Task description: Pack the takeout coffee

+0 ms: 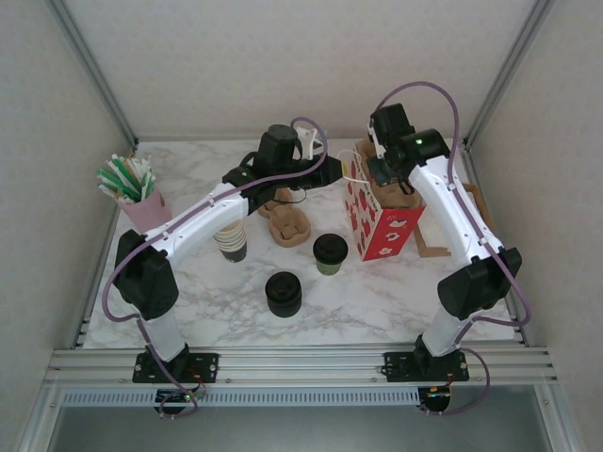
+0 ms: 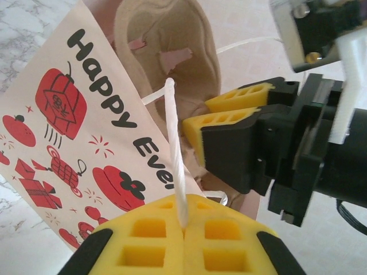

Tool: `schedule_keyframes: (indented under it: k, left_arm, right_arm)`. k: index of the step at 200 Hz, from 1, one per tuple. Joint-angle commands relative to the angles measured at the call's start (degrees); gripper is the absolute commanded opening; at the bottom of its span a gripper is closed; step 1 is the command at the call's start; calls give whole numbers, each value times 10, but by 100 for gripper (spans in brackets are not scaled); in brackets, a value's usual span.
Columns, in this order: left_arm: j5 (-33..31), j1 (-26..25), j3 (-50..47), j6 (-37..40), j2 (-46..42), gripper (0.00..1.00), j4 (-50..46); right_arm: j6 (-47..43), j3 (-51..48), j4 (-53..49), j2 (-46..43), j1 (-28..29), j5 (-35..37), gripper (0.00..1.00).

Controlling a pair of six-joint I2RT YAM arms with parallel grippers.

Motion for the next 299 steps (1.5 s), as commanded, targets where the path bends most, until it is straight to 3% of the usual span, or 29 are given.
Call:
schedule_keyframes:
  k: [1,299]
  left_arm:
    - [-3,5,-9,9,-27,0,3]
    - [-2,2,-36,0,-48,0,17]
  right_arm:
    - [-1,9,-9,-19,4,5,27]
    - [93,-60,-33,79,-32,-93,27]
